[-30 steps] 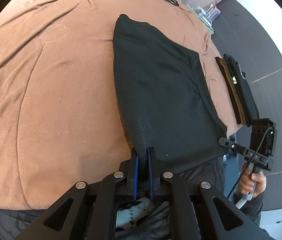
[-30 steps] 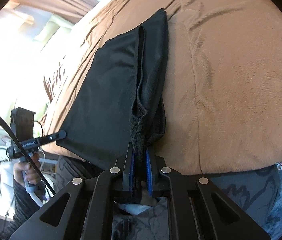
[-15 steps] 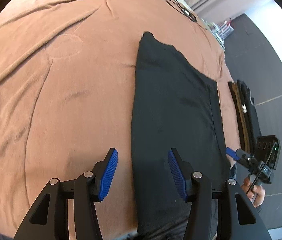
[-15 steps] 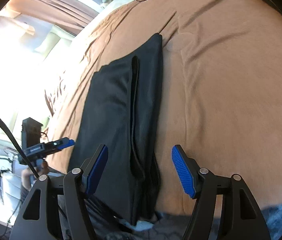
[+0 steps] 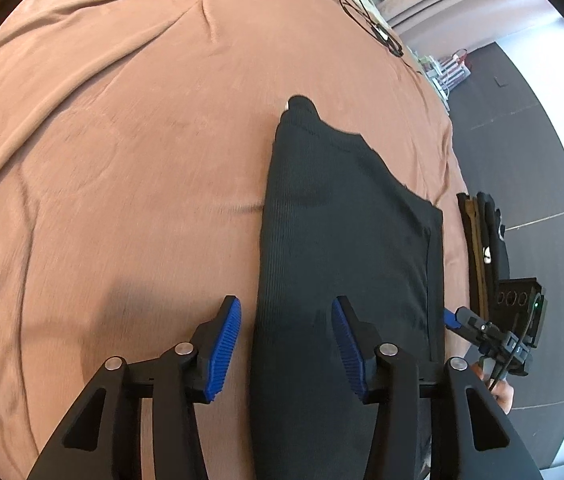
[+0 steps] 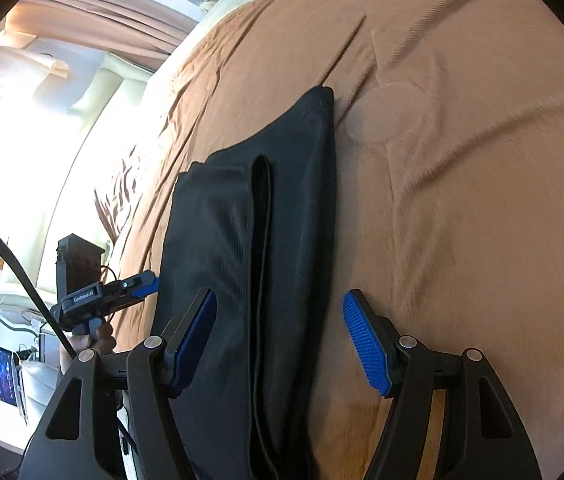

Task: Fold small clothes

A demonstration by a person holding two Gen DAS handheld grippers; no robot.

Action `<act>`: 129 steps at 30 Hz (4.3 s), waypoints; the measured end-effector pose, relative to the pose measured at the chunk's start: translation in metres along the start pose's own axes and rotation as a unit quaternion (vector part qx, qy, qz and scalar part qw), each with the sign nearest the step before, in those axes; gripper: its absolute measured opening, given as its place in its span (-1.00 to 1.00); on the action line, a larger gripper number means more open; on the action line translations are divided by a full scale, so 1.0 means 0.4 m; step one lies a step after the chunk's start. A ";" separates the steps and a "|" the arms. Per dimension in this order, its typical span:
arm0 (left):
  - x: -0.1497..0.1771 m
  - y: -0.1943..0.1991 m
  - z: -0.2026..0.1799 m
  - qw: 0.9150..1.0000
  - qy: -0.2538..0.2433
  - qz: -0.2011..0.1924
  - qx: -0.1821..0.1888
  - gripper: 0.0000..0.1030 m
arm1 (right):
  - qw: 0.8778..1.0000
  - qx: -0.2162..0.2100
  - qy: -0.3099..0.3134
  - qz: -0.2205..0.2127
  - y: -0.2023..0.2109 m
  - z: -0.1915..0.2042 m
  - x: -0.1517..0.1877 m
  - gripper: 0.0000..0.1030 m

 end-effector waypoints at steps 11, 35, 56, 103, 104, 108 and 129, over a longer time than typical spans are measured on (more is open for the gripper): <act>-0.099 -0.077 -0.007 1.000 0.021 -0.003 0.012 -0.18 | 1.000 -0.017 -0.007 0.017 -0.090 -0.008 -0.062 0.14; -0.211 -0.179 -0.007 1.000 0.022 -0.009 0.019 -0.72 | 0.999 0.011 0.029 0.031 -0.181 0.012 -0.116 -0.71; -0.209 0.088 -0.115 0.994 -0.024 -0.090 0.062 -0.81 | 0.992 0.016 0.120 -0.032 -0.035 0.283 -0.065 -0.82; -0.241 1.120 0.036 0.928 -0.058 -0.366 0.040 -0.81 | 0.917 -0.153 0.353 -0.104 0.163 0.824 0.173 -0.83; -0.240 1.146 0.058 0.925 -0.055 -0.373 0.036 -0.81 | 0.915 -0.158 0.358 -0.100 0.152 0.833 0.178 -0.83; -0.234 1.233 0.144 0.918 -0.045 -0.393 0.017 -0.81 | 0.908 -0.175 0.372 -0.087 0.109 0.867 0.201 -0.83; -0.173 1.577 0.545 0.885 -0.014 -0.458 -0.085 -0.82 | 0.868 -0.242 0.434 -0.014 -0.141 1.001 0.285 -0.83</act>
Point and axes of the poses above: each gripper's, at about its wrist camera, not at the fingertips, and y roughly against the way its jaws point, z to its left, x to its underside, the point moved 4 cm from there along -y, roughly the way its jaws point, and after that the axes turned 15 degrees about -z, right-handed, at the moved point
